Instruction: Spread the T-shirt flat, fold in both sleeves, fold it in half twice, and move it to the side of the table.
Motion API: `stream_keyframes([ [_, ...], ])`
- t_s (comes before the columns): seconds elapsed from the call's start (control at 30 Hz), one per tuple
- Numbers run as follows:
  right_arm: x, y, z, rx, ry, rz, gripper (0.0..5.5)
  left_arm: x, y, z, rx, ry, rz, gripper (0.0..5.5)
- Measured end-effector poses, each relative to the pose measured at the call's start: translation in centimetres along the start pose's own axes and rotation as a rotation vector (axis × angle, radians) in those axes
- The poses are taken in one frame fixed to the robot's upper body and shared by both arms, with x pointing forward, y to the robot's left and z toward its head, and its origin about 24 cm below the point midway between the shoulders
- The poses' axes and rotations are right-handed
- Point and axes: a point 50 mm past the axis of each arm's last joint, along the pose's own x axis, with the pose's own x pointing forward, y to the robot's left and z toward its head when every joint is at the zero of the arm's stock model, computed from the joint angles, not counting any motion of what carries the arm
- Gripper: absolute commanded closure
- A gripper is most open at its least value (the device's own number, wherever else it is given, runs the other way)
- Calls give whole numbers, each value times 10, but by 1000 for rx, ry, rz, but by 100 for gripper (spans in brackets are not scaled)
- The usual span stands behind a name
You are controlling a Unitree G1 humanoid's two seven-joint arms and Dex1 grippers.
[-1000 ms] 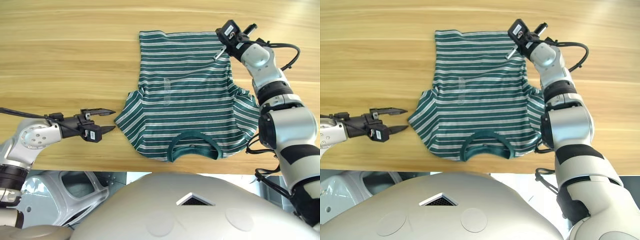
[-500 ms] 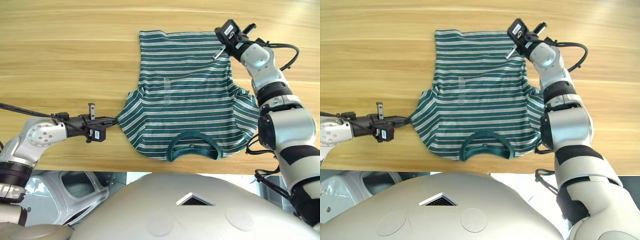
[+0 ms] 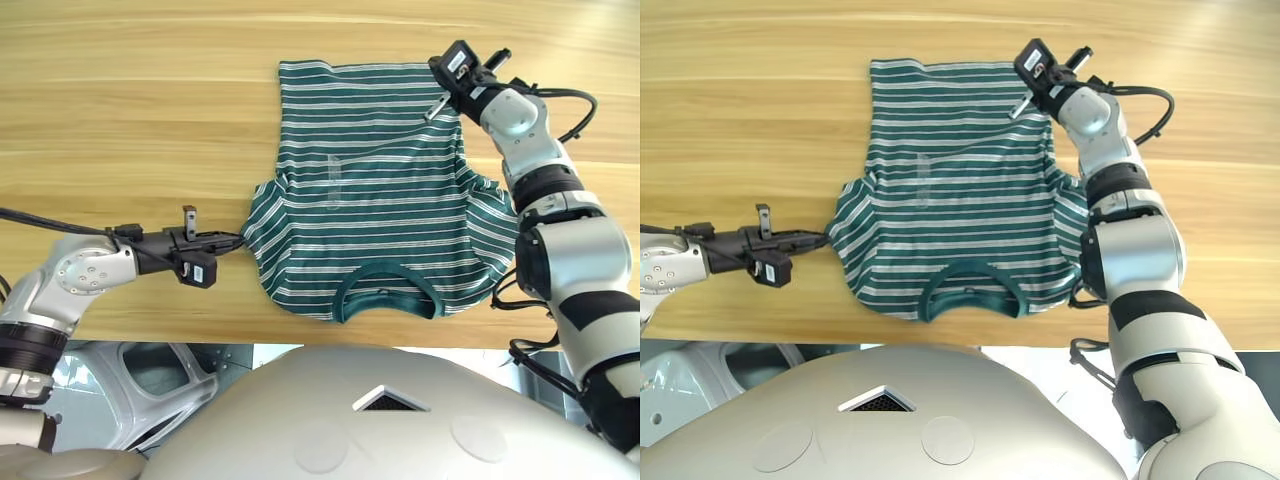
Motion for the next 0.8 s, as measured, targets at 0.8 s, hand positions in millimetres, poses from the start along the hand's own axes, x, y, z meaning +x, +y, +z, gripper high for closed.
stream_keyframes([
  [0.8, 6, 15, 0, 33, 3, 21, 550, 29, 46, 28, 246, -210, 116, 546],
])
